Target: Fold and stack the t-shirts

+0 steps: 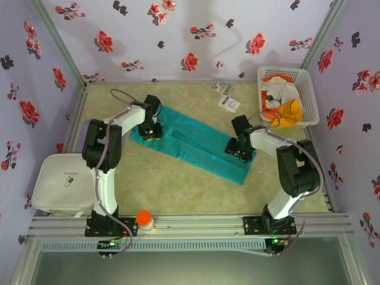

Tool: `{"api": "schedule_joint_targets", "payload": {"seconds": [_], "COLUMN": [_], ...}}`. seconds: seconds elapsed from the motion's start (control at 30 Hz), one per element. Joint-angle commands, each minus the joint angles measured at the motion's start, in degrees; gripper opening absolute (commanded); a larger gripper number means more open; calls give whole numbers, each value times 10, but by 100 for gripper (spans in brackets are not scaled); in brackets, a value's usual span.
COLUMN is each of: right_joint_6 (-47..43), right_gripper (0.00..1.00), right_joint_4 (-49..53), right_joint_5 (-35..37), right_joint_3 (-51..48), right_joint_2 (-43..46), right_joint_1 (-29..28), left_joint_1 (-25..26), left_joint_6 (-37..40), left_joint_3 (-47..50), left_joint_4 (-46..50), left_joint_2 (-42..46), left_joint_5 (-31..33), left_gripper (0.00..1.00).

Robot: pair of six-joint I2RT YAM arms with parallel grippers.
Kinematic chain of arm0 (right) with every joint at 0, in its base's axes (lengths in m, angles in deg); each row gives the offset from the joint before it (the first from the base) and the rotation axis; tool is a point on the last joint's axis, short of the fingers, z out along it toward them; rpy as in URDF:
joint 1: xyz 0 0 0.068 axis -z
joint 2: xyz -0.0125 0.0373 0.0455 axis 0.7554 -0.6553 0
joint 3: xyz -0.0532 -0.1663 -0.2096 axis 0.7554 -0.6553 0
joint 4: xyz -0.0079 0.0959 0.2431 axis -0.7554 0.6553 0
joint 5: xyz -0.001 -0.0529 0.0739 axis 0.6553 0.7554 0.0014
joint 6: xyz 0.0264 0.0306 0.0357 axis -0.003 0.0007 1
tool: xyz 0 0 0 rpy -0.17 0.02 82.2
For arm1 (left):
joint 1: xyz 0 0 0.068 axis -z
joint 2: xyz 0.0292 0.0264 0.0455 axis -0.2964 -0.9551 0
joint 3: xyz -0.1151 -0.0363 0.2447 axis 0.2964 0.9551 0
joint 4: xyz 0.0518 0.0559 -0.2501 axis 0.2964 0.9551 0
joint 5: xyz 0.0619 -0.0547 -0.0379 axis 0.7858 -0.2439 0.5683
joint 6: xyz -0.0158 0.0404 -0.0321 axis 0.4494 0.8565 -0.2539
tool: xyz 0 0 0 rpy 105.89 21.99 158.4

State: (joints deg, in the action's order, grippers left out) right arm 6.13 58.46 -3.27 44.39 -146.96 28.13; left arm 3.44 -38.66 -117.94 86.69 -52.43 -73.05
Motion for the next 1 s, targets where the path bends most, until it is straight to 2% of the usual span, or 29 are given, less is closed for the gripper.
{"api": "schedule_joint_targets", "payload": {"seconds": [0.0, 0.13, 0.33, 0.5, 0.63, 0.77, 0.87, 0.97], "right_joint_6": [52, 98, 192, 239, 248, 194, 131, 70], "right_gripper": [56, 56, 56, 56, 56, 61, 66, 69], "right_joint_4": [0, -16, -55, -78, -82, 15, 87, 106], "right_joint_5": [-19, -27, -9, 11, 24, 90, 146, 161], "right_joint_3": [-55, -91, -115, -85, -56, 10, 83, 140], "right_joint_2": [33, 69, 88, 56, 50, 75, 75, 54], "right_joint_1": [-28, -87, -219, -315, -347, -347, -338, -312], "left_joint_1": [-13, -17, -18, -19, -18, -11, -6, -3], "left_joint_6": [21, 31, 52, 77, 86, 83, 73, 57], "left_joint_3": [-60, -145, -260, -384, -438, -376, -277, -163], "left_joint_4": [40, 80, 106, 158, 191, 170, 112, 37], "left_joint_2": [-36, -90, -150, -208, -211, -123, -19, 86], "left_joint_5": [9, 4, -2, 0, -1, 10, 17, 20], "left_gripper": [29, 28, 28, 29, 28, 30, 34, 39]}}
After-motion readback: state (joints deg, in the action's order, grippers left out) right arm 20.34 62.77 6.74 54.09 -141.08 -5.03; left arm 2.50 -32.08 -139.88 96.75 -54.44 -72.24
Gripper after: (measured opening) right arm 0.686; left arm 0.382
